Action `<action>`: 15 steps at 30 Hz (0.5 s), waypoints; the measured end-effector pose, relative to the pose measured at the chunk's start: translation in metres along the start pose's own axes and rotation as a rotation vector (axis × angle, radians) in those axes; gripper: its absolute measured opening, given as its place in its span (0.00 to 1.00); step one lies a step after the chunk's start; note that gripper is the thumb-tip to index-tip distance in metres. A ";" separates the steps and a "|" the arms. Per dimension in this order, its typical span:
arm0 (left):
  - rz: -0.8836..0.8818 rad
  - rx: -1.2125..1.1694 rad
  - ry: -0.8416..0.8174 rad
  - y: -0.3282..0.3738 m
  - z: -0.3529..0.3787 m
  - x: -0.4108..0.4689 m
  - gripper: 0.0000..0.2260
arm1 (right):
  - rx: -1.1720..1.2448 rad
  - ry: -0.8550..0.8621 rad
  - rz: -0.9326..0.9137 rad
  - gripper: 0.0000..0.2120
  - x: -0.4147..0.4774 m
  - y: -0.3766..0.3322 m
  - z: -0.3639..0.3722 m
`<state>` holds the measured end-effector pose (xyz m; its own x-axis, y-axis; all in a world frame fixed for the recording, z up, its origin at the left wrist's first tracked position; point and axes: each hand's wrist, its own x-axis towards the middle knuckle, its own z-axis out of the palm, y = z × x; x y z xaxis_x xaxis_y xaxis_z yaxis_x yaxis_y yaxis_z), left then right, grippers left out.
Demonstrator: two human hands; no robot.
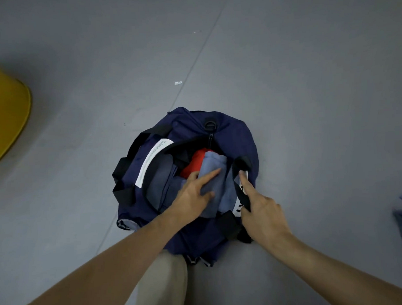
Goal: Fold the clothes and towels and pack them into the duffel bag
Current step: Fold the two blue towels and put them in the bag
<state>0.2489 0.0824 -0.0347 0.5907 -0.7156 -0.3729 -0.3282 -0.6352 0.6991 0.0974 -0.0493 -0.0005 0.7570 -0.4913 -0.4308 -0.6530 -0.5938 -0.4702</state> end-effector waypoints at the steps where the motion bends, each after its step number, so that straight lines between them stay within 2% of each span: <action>1: -0.008 -0.063 -0.038 -0.001 -0.001 0.001 0.29 | -0.003 0.018 -0.005 0.44 -0.001 -0.002 -0.002; 3: 0.011 -0.103 -0.106 -0.002 0.002 0.001 0.31 | -0.016 0.024 -0.011 0.45 -0.003 -0.004 -0.002; 5: 0.052 0.061 -0.120 0.000 0.005 0.000 0.31 | -0.014 0.015 -0.020 0.46 -0.004 -0.002 0.000; 8: 0.150 0.629 -0.012 0.008 0.006 -0.004 0.30 | 0.032 0.024 -0.027 0.47 -0.001 0.004 0.000; 10: 0.213 0.873 0.119 0.006 0.008 -0.008 0.31 | 0.082 0.014 -0.032 0.47 0.001 0.008 0.000; 12: 0.318 0.917 0.132 -0.004 0.012 -0.010 0.30 | 0.121 0.005 -0.046 0.47 0.002 0.012 0.000; 15: 0.314 0.950 -0.038 -0.017 0.013 -0.003 0.30 | 0.197 -0.014 -0.082 0.46 0.003 0.018 0.002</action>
<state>0.2428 0.0914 -0.0531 0.3576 -0.8891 -0.2856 -0.9279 -0.3727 -0.0015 0.0877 -0.0596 -0.0117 0.8081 -0.4372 -0.3948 -0.5826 -0.4943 -0.6451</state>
